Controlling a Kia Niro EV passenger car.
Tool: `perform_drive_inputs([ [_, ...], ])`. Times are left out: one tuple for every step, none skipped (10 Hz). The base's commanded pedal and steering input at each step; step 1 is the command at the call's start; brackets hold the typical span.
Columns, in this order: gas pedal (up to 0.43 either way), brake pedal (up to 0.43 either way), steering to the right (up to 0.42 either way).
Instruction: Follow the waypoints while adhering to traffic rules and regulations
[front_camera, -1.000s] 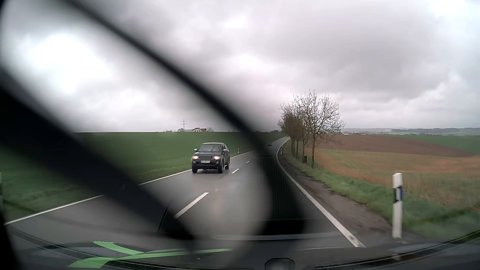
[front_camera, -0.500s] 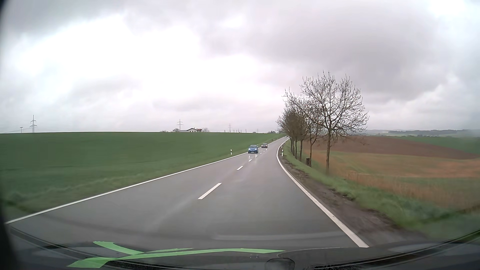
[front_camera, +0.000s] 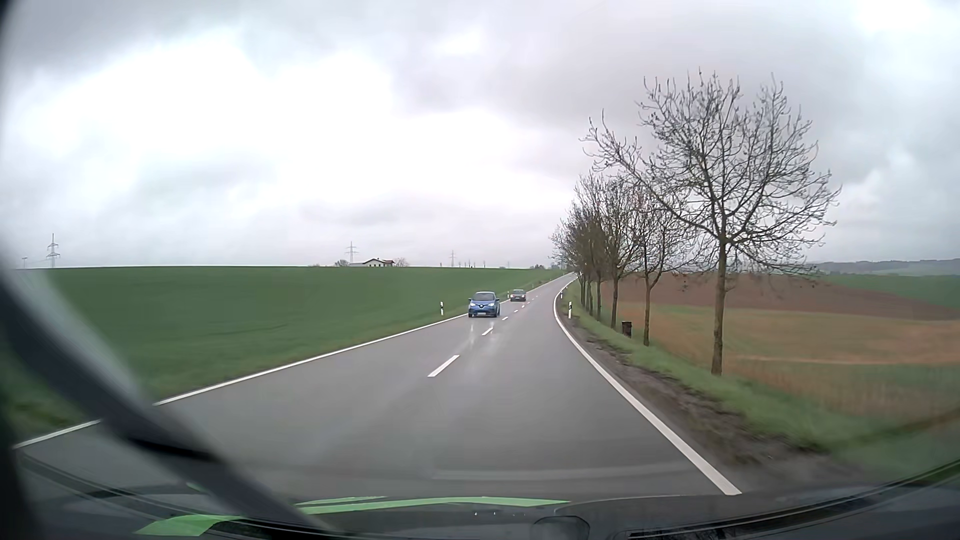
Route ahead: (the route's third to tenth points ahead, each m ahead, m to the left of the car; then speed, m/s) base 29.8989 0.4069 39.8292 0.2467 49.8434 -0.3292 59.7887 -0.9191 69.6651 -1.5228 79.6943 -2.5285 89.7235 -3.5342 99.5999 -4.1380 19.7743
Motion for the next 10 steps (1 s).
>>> perform_drive_inputs([
  [0.138, 0.000, 0.007],
  [0.138, 0.000, 0.008],
  [0.138, 0.000, 0.009],
  [0.138, 0.000, 0.008],
  [0.138, 0.000, 0.008],
  [0.138, 0.000, 0.007],
  [0.138, 0.000, 0.006],
  [0.138, 0.000, 0.005],
  [0.138, 0.000, 0.005],
  [0.138, 0.000, 0.005],
])
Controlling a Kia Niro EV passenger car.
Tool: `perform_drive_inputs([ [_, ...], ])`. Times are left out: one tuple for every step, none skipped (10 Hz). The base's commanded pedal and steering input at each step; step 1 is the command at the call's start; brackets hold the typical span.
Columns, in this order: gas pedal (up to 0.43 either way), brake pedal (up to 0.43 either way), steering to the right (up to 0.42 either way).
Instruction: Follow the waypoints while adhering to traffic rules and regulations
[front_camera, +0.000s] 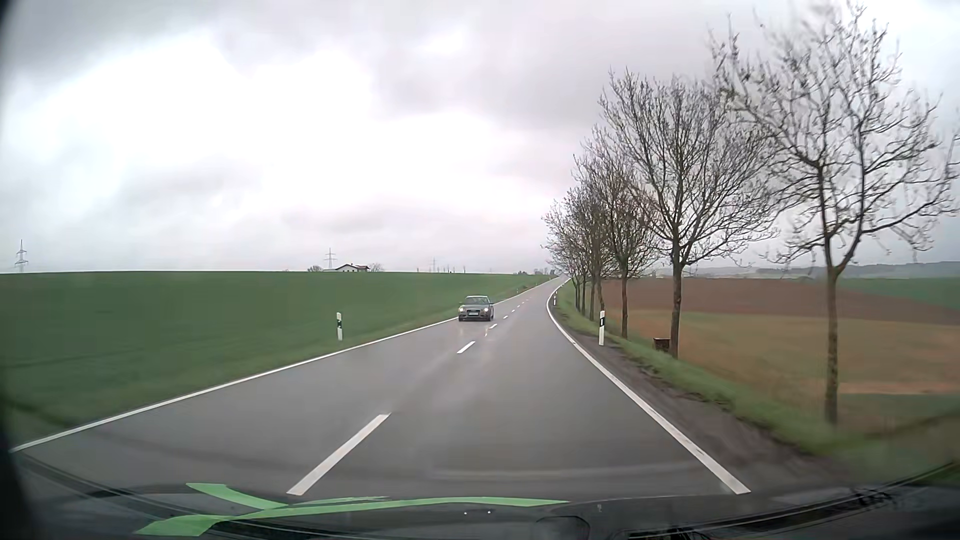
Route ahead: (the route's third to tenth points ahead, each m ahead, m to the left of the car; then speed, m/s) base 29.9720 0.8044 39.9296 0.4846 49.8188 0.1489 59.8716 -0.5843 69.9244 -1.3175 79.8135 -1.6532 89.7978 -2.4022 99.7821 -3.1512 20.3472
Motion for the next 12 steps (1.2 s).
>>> perform_drive_inputs([
  [0.138, 0.000, 0.005],
  [0.138, 0.000, 0.005],
  [0.150, 0.000, 0.005],
  [0.157, 0.000, 0.005],
  [0.169, 0.000, 0.005],
  [0.169, 0.000, 0.005],
  [0.169, 0.000, 0.005],
  [0.169, 0.000, 0.005],
  [0.169, 0.000, 0.005],
  [0.169, 0.000, 0.005],
  [0.157, 0.000, 0.005],
  [0.150, 0.000, 0.005],
])
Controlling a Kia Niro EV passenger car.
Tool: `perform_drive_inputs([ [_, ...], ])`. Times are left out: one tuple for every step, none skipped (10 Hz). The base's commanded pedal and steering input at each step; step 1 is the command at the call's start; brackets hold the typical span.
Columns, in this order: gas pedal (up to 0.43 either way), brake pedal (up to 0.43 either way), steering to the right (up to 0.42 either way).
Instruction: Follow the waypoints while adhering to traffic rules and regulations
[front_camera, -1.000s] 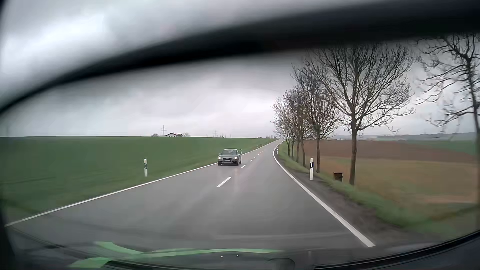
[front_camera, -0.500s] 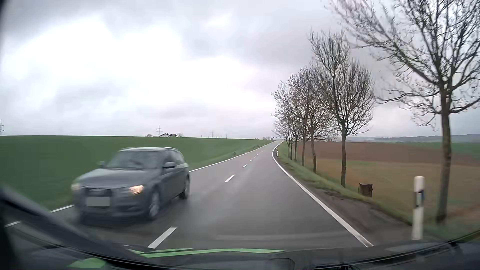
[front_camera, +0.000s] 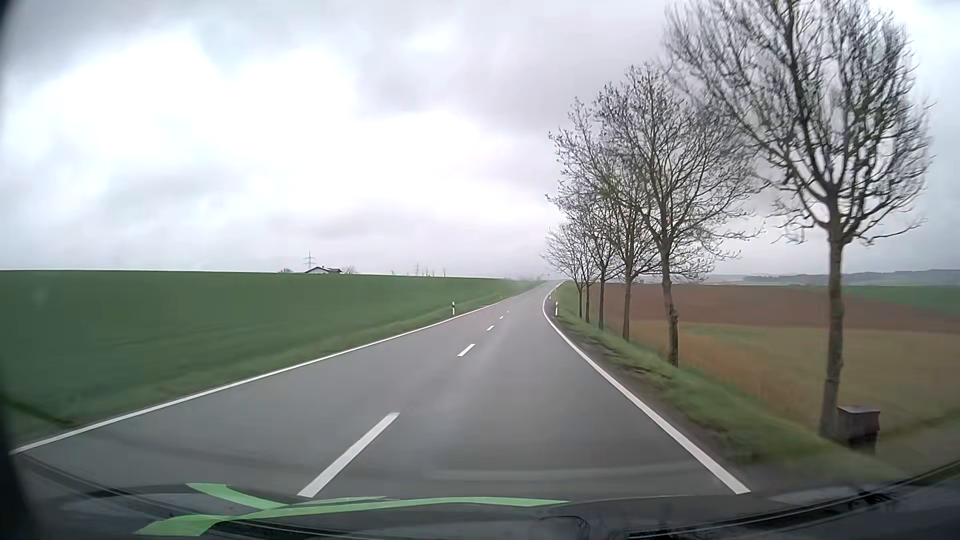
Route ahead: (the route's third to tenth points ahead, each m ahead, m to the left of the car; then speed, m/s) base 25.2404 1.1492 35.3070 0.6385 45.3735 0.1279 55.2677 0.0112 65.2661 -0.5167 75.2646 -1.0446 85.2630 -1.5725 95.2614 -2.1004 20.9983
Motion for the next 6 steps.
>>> perform_drive_inputs([
  [0.138, 0.000, 0.005],
  [0.150, 0.000, 0.004],
  [0.157, 0.000, 0.004],
  [0.189, 0.000, 0.004],
  [0.197, 0.000, 0.004],
  [0.209, 0.000, 0.004],
])
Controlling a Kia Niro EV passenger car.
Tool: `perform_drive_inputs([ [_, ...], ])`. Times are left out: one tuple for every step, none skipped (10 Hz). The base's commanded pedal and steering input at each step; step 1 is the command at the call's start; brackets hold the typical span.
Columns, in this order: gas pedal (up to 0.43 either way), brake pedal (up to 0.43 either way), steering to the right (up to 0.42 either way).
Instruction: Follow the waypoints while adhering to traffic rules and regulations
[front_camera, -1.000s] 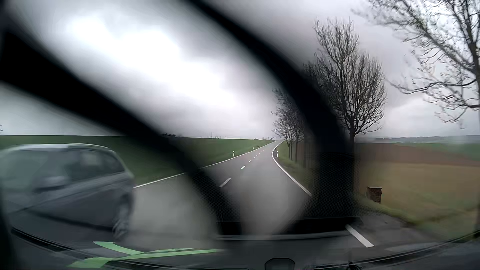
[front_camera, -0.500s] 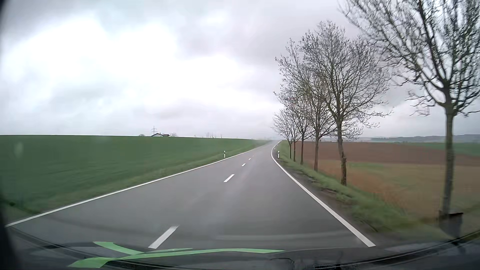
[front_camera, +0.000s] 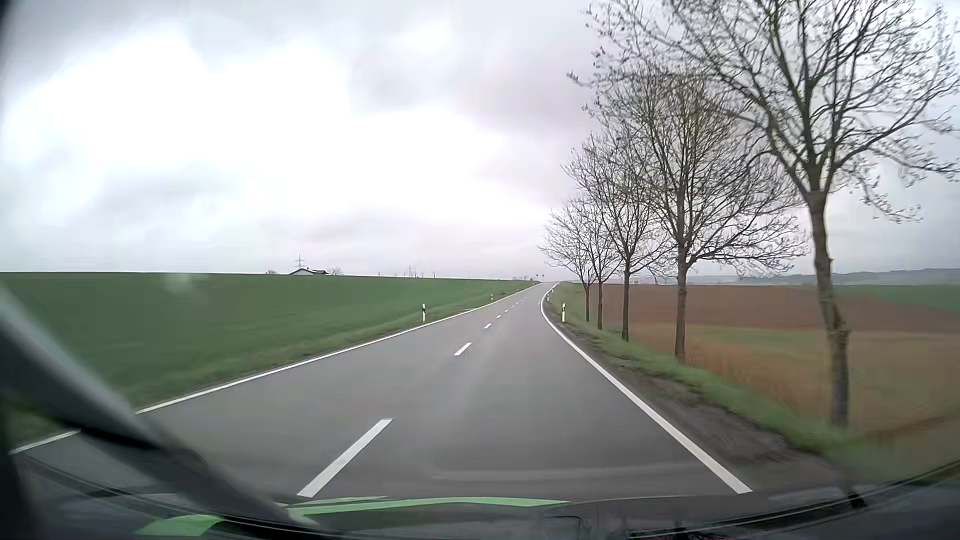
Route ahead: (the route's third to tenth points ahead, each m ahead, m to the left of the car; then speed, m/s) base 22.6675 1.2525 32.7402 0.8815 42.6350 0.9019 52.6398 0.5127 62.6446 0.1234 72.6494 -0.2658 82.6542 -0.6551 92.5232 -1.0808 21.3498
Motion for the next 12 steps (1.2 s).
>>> perform_drive_inputs([
  [0.209, 0.000, 0.004],
  [0.209, 0.000, 0.004],
  [0.189, 0.000, 0.004],
  [0.157, 0.000, 0.004],
  [0.157, 0.000, 0.005],
  [0.150, 0.000, 0.005],
  [0.157, 0.000, 0.005],
  [0.169, 0.000, 0.005],
  [0.177, 0.000, 0.005],
  [0.197, 0.000, 0.004],
  [0.197, 0.000, 0.003],
  [0.189, 0.000, 0.002],
])
